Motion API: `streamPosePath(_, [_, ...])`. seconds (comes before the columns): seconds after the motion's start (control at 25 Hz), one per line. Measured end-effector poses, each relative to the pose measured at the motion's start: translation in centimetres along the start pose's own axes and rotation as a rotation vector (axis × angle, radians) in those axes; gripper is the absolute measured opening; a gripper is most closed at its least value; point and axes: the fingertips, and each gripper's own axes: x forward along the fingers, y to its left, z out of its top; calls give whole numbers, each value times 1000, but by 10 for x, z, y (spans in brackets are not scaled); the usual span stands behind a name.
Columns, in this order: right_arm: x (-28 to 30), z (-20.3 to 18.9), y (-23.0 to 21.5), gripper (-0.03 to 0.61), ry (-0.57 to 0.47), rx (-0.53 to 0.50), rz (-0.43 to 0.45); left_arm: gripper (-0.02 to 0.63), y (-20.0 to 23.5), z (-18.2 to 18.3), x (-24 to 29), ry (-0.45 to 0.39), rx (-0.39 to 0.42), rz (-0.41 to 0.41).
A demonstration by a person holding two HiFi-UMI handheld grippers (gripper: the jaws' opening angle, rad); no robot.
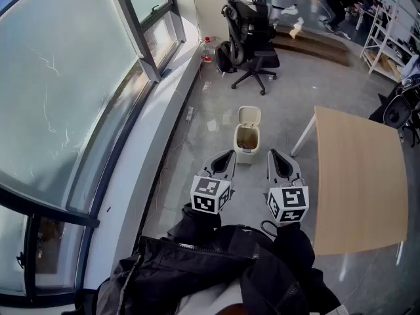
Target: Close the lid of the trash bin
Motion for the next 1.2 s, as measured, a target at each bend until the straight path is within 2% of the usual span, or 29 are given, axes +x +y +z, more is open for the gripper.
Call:
streamPosePath(0.52, [2,-10,-6,3,16,10,18,-5,-9,-9,9,26,-17,-29])
streamPosePath(0.88, [-15,-32,-16,3,30,36,40,-5,-23,-30,8,55,-24,8])
streamPosePath(1.2, [-32,-42,-13,3,47,41,65,-5,-39,-36,-2,37,-34,14])
